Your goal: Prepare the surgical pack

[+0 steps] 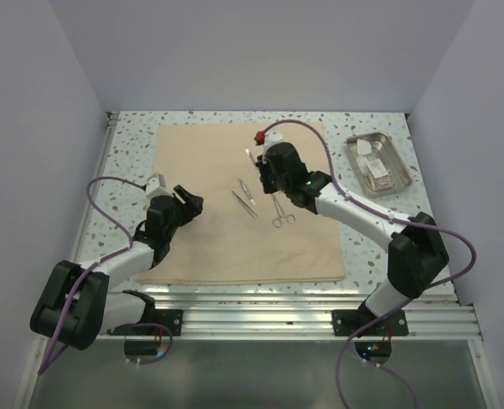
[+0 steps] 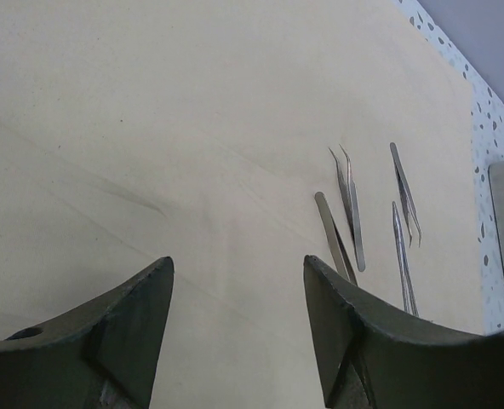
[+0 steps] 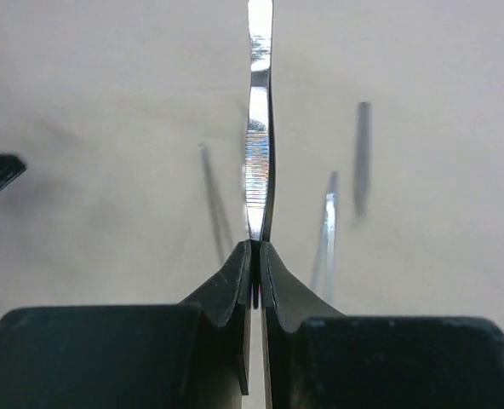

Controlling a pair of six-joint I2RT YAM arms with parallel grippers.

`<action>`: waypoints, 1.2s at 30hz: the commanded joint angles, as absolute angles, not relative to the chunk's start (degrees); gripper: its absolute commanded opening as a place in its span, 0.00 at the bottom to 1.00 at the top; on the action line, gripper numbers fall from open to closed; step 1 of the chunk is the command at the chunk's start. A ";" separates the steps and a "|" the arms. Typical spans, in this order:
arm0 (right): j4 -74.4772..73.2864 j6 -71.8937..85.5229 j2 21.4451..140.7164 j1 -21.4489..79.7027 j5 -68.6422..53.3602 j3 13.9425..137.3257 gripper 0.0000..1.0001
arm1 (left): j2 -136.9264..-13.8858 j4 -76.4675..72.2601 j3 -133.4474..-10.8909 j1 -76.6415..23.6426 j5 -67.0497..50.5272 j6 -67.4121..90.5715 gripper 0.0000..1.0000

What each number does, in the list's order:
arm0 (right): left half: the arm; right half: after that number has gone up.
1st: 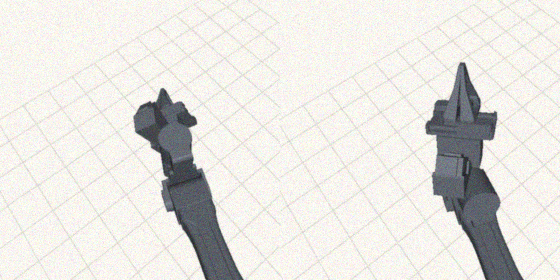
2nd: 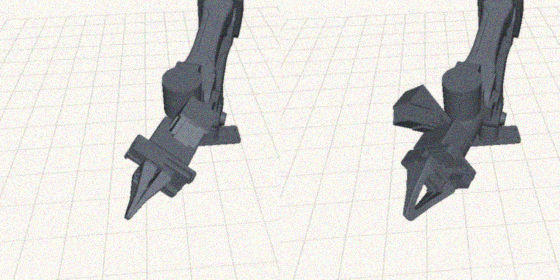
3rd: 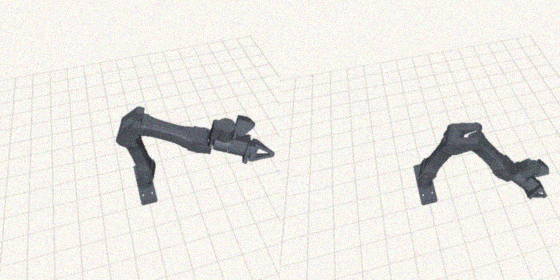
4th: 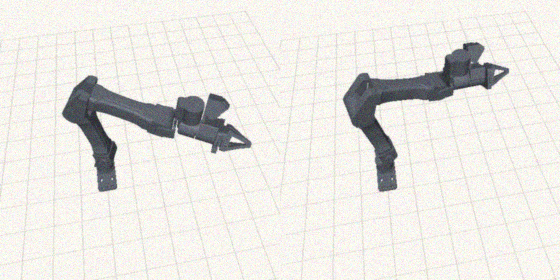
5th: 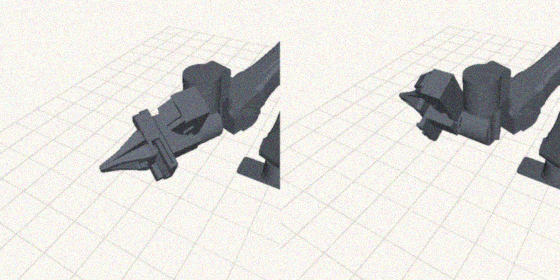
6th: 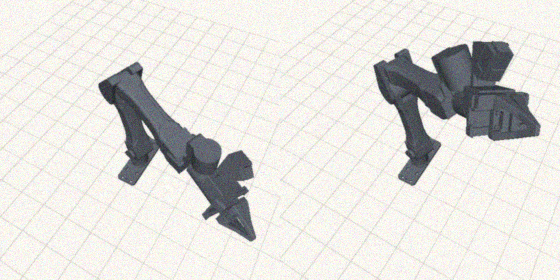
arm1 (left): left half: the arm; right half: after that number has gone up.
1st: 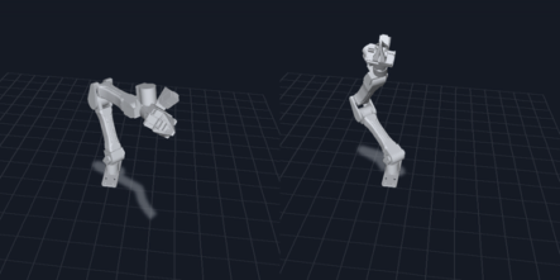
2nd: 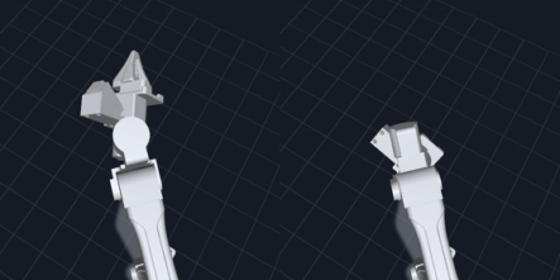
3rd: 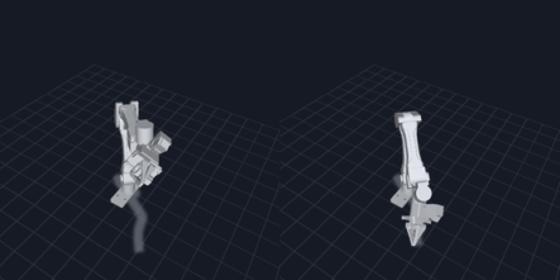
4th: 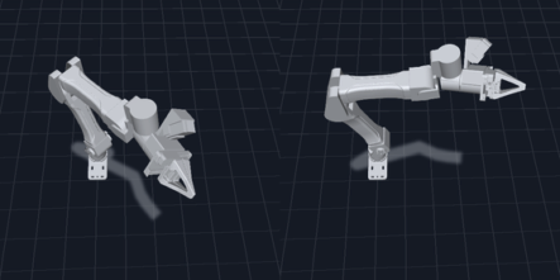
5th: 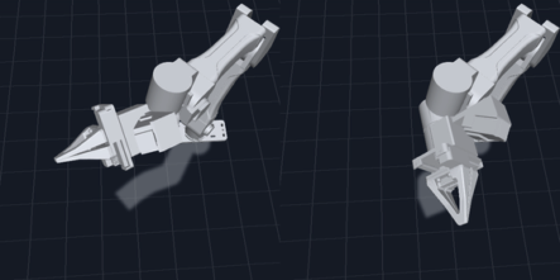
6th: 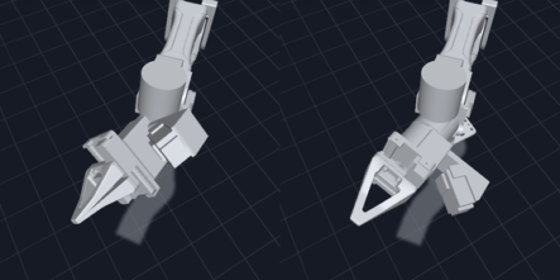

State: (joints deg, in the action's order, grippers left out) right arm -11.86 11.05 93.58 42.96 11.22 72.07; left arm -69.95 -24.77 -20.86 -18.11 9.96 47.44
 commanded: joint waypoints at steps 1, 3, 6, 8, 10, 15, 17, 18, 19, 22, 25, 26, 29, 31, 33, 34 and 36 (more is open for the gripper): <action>-15.73 13.70 88.95 32.65 16.78 71.90 0.06 | -69.17 -26.54 -21.97 -17.84 9.23 47.29 0.66; -15.12 15.28 87.02 29.02 17.48 70.76 0.06 | -68.82 -26.46 -22.06 -17.84 9.23 46.94 0.66; -15.11 13.90 84.64 23.74 21.26 69.87 0.05 | -68.64 -26.37 -21.89 -17.84 9.23 46.76 0.66; -17.47 12.23 85.07 20.23 24.76 71.62 0.02 | -68.47 -26.28 -21.88 -17.84 9.05 46.76 0.66; -18.63 10.90 87.00 16.54 25.84 73.99 0.01 | -68.47 -26.37 -22.06 -17.84 8.79 46.76 0.66; -23.38 7.56 93.07 10.99 30.39 79.01 0.00 | -68.47 -26.02 -22.41 -17.84 7.91 46.58 0.66; -23.81 6.86 95.96 9.06 32.07 80.33 0.00 | -68.38 -26.19 -22.41 -17.84 7.56 46.49 0.66; -24.17 6.94 96.93 7.92 33.04 81.81 0.00 | -68.47 -26.28 -22.41 -17.84 7.38 46.58 0.66; -24.69 6.68 98.07 7.39 33.31 82.78 0.00 | -68.55 -26.37 -22.33 -17.84 7.21 46.58 0.66; -27.59 5.45 103.35 6.25 34.27 87.95 0.00 | -68.64 -26.54 -22.41 -17.84 6.86 46.41 0.66; -31.19 3.35 108.53 5.10 33.75 93.05 0.00 | -68.99 -26.63 -22.59 -17.84 6.68 46.41 0.66; -32.51 2.21 109.68 4.84 32.53 94.03 0.00 | -69.17 -26.54 -22.59 -17.84 6.59 46.23 0.66; -34.27 0.36 113.63 3.52 30.59 96.94 0.00 | -69.34 -26.81 -22.59 -17.84 6.42 46.23 0.66; -34.45 -1.48 116.17 2.64 29.19 98.43 0.00 | -69.43 -26.98 -22.59 -17.84 6.15 46.32 0.66; -33.84 -6.14 117.33 2.37 24.72 98.70 0.00 | -69.78 -27.07 -22.67 -17.84 5.80 46.23 0.66; -33.92 -7.02 118.03 2.37 23.83 98.88 0.00 | -70.05 -27.24 -22.68 -17.84 5.71 46.32 0.66; -33.14 -7.99 117.95 2.37 23.64 98.70 0.00 | -70.14 -27.25 -22.76 -17.84 5.54 46.14 0.66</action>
